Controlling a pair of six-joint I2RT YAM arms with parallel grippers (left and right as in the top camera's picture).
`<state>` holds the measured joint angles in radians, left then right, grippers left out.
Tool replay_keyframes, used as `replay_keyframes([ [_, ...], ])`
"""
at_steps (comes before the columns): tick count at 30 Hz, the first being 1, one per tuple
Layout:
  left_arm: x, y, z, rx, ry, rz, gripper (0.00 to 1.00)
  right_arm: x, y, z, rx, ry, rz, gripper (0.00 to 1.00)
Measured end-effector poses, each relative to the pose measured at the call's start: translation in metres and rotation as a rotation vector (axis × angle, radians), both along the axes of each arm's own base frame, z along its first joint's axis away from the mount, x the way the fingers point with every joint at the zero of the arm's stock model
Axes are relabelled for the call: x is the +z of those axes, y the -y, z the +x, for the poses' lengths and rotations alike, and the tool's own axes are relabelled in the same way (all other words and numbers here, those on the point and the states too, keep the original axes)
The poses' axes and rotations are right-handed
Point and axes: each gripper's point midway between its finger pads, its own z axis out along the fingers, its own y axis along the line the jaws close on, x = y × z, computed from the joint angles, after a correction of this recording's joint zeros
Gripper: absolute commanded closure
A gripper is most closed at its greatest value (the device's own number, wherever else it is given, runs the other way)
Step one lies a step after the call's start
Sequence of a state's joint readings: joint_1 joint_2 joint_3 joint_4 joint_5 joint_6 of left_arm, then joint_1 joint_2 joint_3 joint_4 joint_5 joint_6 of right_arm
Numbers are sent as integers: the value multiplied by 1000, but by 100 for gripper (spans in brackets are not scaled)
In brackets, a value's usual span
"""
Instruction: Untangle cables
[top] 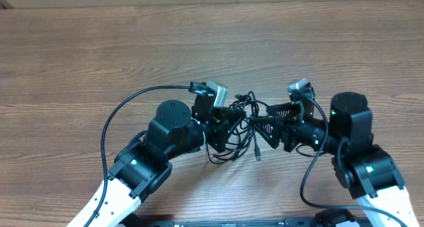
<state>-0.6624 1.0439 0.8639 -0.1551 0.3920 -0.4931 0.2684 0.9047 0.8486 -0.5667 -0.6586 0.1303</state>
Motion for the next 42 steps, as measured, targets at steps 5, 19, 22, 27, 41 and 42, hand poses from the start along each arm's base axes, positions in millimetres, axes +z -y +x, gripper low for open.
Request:
replay_keyframes([
  [5,4,2,-2,-18,2,-17,96,-25,6,12,-51,-76,-61,51],
  [19,20,14,-16,-125,34,-82,96,-77,43,37,-286,-205,-257,96],
  [22,24,13,-17,-129,45,-90,96,-89,62,40,-406,-254,-316,96],
  [27,37,5,-24,-125,105,-92,96,-90,67,42,-457,-277,-311,53],
  [41,24,-19,-7,-48,148,6,96,-47,40,22,-309,-196,-143,5],
  [42,25,-18,-7,-48,156,4,96,-38,38,18,-292,-159,-130,4],
])
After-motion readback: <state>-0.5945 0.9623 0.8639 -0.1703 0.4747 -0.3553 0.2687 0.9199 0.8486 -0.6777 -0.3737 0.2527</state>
